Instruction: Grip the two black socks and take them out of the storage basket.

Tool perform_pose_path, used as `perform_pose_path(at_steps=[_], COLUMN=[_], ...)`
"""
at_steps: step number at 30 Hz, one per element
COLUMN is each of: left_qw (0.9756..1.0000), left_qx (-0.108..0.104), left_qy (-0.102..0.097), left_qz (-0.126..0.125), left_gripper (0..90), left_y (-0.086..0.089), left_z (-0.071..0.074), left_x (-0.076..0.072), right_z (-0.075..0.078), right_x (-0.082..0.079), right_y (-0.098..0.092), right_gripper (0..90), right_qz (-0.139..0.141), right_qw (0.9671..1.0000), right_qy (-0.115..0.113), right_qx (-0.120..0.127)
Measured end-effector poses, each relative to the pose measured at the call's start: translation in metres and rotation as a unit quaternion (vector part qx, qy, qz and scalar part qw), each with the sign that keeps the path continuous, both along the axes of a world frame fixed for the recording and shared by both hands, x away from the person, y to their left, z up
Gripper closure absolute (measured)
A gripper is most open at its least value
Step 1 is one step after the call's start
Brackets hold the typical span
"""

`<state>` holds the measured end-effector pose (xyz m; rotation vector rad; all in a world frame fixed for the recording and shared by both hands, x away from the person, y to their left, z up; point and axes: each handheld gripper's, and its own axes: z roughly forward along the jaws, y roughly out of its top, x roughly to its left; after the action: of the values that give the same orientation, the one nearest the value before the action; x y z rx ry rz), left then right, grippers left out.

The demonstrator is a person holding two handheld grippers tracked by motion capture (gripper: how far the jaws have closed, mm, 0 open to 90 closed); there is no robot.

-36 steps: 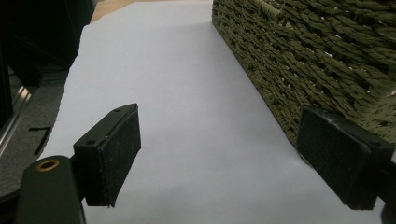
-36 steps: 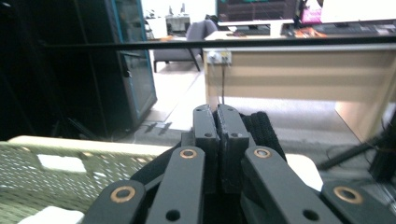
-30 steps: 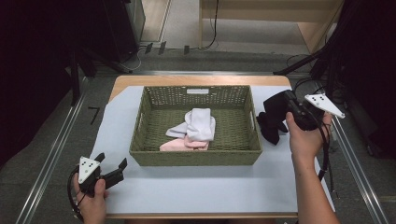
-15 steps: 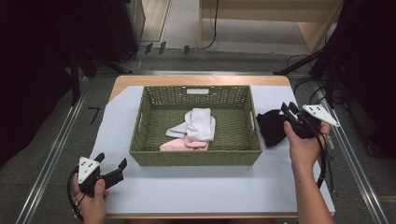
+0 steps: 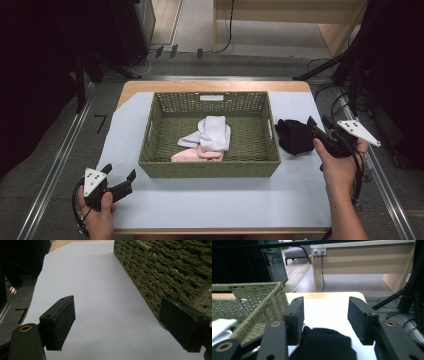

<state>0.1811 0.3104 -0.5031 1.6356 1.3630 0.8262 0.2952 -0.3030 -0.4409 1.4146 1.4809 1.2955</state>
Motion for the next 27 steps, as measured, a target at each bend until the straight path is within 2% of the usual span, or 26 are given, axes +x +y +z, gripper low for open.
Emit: perform_pose_path(at_steps=[1,6,7,8,14,18,27], left_qw=[1.0000,1.0000,1.0000,1.0000,1.0000,1.0000,1.0000], left_qx=[0.000,0.000,0.000,0.000,0.002,0.002,0.003], left_qy=[0.000,0.000,0.000,0.000,0.000,-0.001,-0.001], left_qz=[0.000,0.001,0.000,0.001,0.001,0.001,0.000], left_gripper=[15.4,15.4,15.4,15.4,15.4,15.4,15.4], left_y=[0.000,0.000,0.000,0.000,0.000,0.000,-0.001], left_z=[0.000,0.000,0.000,0.000,0.000,0.000,0.000], left_x=[0.000,0.000,0.000,0.000,0.000,-0.001,-0.001], right_z=[-0.002,-0.007,-0.008,-0.012,-0.021,-0.029,-0.049], right_x=[-0.005,-0.016,-0.018,-0.025,-0.041,-0.049,-0.067], right_y=[-0.005,-0.014,-0.016,-0.022,-0.033,-0.040,-0.057], right_gripper=[45.3,39.7,37.6,31.8,26.9,24.5,23.7], right_qz=[0.007,0.019,0.019,0.030,0.022,0.021,0.003], right_qw=[0.9999,0.9996,0.9995,0.9992,0.9990,0.9989,0.9993], right_qy=[-0.004,-0.005,-0.003,0.004,0.001,0.008,0.022], right_qx=[0.011,0.021,0.024,0.028,0.038,0.042,0.030])
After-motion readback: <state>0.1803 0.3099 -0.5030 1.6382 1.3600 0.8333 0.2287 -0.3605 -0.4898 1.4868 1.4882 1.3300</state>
